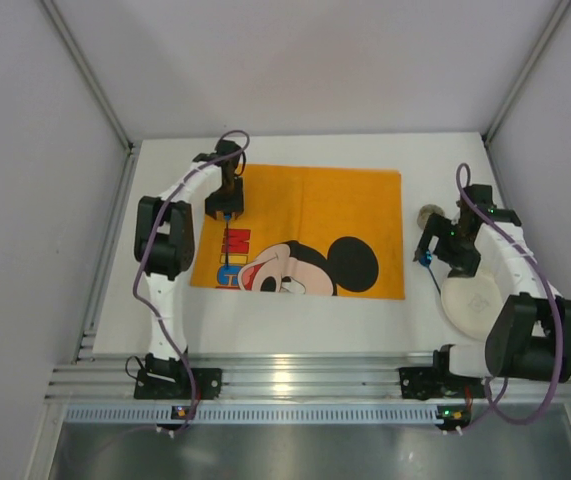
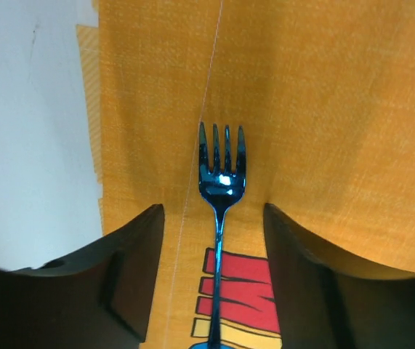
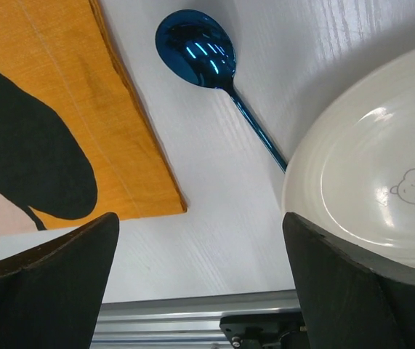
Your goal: Set the dinner table for one person
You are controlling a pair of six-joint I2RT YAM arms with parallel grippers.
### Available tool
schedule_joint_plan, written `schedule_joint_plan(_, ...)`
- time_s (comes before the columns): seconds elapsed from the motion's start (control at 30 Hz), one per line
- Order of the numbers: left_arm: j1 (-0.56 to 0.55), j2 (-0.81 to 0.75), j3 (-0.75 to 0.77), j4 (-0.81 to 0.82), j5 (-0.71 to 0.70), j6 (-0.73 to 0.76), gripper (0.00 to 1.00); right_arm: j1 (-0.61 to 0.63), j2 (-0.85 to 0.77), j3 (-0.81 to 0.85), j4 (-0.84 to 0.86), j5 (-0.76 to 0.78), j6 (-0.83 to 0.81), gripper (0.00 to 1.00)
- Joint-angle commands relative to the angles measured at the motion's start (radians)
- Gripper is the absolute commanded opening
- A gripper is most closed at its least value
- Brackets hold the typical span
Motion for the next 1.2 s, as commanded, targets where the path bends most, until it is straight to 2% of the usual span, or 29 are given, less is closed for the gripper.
schedule_joint_plan(0.0, -0.001, -0.045, 0.020, 0.053, 0.007, -0.017, 0.64, 0.012, 0.075, 0.046, 0.059, 0.025, -0.009, 0.93)
schedule_joint_plan(0.03, -0.001, -0.061, 0.008, 0.055, 0.015, -0.020, 0.79, 0.012, 0.098, 0.052, 0.070, 0.027, -0.010, 0.85)
schedule_joint_plan(0.07, -0.001, -0.078, -0.021, 0.055, 0.015, -0.024, 0.85, 0.014, 0.118, 0.060, 0.079, 0.028, -0.013, 0.82)
schedule_joint_plan(0.17, -0.001, -0.168, -0.116, 0.072, 0.016, -0.037, 0.88, 0.020, 0.235, 0.103, 0.098, 0.057, -0.029, 0.77)
schedule_joint_plan(0.4, -0.001, -0.414, -0.366, 0.119, 0.047, -0.094, 0.88, 0.022, 0.371, 0.135, 0.125, 0.125, -0.041, 0.65)
schedule_joint_plan(0.57, -0.001, -0.542, -0.497, 0.131, 0.030, -0.105, 0.88, 0.026, 0.446, 0.124, 0.141, 0.151, -0.024, 0.50)
schedule_joint_plan(0.63, 0.000, -0.582, -0.518, 0.125, 0.016, -0.097, 0.88, 0.032, 0.462, 0.118, 0.148, 0.165, -0.024, 0.42)
schedule_joint_plan(0.8, 0.007, -0.653, -0.569, 0.112, -0.004, -0.086, 0.88, 0.048, 0.480, 0.086, 0.151, 0.242, -0.024, 0.33)
schedule_joint_plan(0.83, 0.013, -0.667, -0.577, 0.113, -0.002, -0.086, 0.88, 0.049, 0.482, 0.081, 0.155, 0.249, -0.024, 0.27)
schedule_joint_plan(0.9, 0.014, -0.688, -0.598, 0.115, -0.001, -0.088, 0.88, 0.060, 0.487, 0.061, 0.170, 0.269, -0.023, 0.22)
schedule_joint_plan(0.93, 0.016, -0.708, -0.604, 0.113, 0.003, -0.088, 0.88, 0.061, 0.490, 0.055, 0.176, 0.269, -0.024, 0.14)
schedule_joint_plan(1.03, 0.017, -0.730, -0.626, 0.113, 0.006, -0.086, 0.88, 0.080, 0.505, 0.042, 0.197, 0.288, -0.021, 0.00)
schedule_joint_plan(1.13, 0.019, -0.745, -0.646, 0.115, -0.001, -0.076, 0.88, 0.095, 0.510, 0.055, 0.202, 0.306, -0.023, 0.00)
schedule_joint_plan(1.17, 0.023, -0.748, -0.652, 0.113, 0.003, -0.071, 0.88, 0.139, 0.499, 0.070, 0.193, 0.317, -0.026, 0.00)
